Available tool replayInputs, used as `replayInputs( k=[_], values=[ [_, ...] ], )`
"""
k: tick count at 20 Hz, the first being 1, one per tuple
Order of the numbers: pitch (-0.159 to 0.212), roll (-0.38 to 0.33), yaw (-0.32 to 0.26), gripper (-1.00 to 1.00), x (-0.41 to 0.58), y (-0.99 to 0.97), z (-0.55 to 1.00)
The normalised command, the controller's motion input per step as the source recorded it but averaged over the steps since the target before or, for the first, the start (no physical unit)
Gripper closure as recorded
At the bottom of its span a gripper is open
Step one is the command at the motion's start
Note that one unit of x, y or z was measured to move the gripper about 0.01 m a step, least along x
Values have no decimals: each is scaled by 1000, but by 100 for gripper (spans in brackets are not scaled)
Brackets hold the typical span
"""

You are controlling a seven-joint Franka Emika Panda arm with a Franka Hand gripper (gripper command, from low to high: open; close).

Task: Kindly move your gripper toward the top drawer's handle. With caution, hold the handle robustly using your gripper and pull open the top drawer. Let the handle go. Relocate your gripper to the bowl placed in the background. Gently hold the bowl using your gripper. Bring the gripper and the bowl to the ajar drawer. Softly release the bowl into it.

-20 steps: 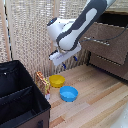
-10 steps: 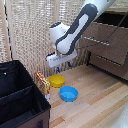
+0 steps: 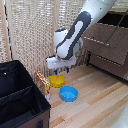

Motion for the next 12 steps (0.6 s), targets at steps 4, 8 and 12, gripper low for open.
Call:
replayInputs(
  k=[4, 8, 12],
  values=[
    [1, 1, -153, -100, 99, 0, -274],
    [23, -5, -92, -100, 20, -5, -236],
    [25, -43, -78, -100, 0, -18, -267]
  ],
)
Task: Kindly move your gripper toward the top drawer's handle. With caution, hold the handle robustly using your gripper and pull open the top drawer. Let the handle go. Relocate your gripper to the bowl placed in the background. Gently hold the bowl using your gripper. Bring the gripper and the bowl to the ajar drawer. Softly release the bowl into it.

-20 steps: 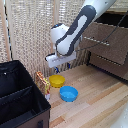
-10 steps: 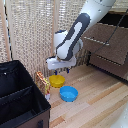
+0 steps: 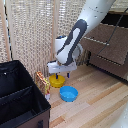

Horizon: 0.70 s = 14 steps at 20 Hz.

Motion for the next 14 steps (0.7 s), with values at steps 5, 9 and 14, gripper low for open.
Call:
replayInputs(
  k=[5, 9, 14],
  values=[
    [9, 17, -6, 100, 6, -34, -53],
    [0, 0, 1, 100, 0, 0, 0],
    [0, 2, 71, 100, 13, -6, -11]
  ],
)
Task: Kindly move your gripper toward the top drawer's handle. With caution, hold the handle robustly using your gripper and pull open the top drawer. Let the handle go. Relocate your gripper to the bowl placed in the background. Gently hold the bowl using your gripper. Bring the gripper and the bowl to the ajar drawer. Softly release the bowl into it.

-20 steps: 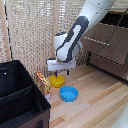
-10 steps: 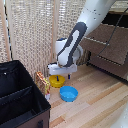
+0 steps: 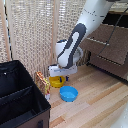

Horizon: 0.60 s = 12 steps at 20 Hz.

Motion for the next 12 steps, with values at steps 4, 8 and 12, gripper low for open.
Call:
replayInputs(
  k=[4, 8, 12],
  values=[
    [-3, 0, 45, 100, 0, 0, 0],
    [-27, 6, 0, 100, 53, 0, 14],
    [-46, 13, -1, 100, 72, 0, 211]
  ],
)
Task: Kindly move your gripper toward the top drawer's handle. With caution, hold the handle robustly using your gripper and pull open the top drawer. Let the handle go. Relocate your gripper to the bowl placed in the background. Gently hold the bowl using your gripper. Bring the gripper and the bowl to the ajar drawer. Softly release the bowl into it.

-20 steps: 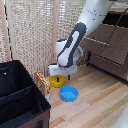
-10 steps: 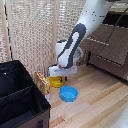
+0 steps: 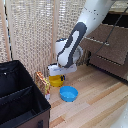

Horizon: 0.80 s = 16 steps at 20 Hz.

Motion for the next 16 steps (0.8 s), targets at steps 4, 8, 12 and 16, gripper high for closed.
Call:
replayInputs(
  k=[4, 8, 12, 16],
  values=[
    [-40, 9, -60, 100, 128, 1, 614],
    [-18, -23, -85, 100, 79, 60, 987],
    [0, -31, -133, 100, 49, 46, 1000],
    [8, -47, -156, 100, 24, 42, 1000]
  ],
)
